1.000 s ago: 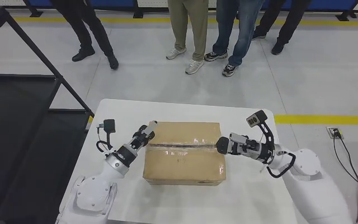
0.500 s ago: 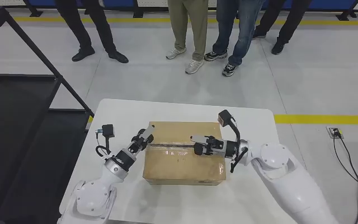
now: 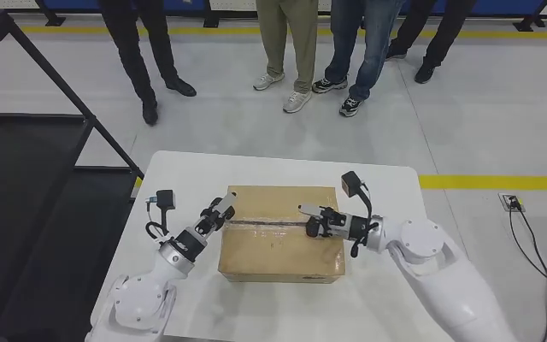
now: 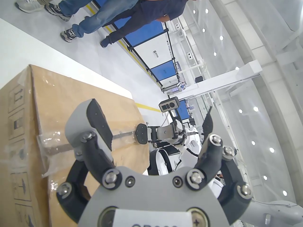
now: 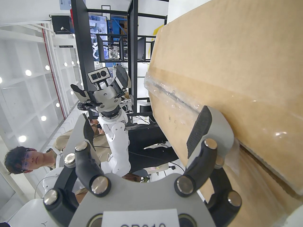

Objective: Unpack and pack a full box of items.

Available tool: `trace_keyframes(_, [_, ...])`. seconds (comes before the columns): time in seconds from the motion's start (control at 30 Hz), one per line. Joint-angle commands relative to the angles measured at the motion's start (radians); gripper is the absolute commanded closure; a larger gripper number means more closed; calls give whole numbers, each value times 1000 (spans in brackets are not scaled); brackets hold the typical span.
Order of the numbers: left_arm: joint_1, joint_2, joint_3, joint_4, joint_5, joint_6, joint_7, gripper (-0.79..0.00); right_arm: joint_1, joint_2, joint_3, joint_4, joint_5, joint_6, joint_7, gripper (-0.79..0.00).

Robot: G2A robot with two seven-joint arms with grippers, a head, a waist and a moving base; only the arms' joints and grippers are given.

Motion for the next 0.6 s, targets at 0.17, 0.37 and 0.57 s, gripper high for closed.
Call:
trace_keyframes(0.17, [1, 3, -2, 5, -6, -5, -4, -785, -3, 1, 5, 2, -38, -6, -3, -65])
trace_keyframes(0.37, [3, 6, -4, 6, -12, -5, -4, -785, 6, 1, -1, 8, -83, 33, 6, 0])
trace_keyframes(0.57, [3, 8, -6, 7, -24, -6, -9, -785, 16, 3, -13, 4, -153, 87, 20, 0])
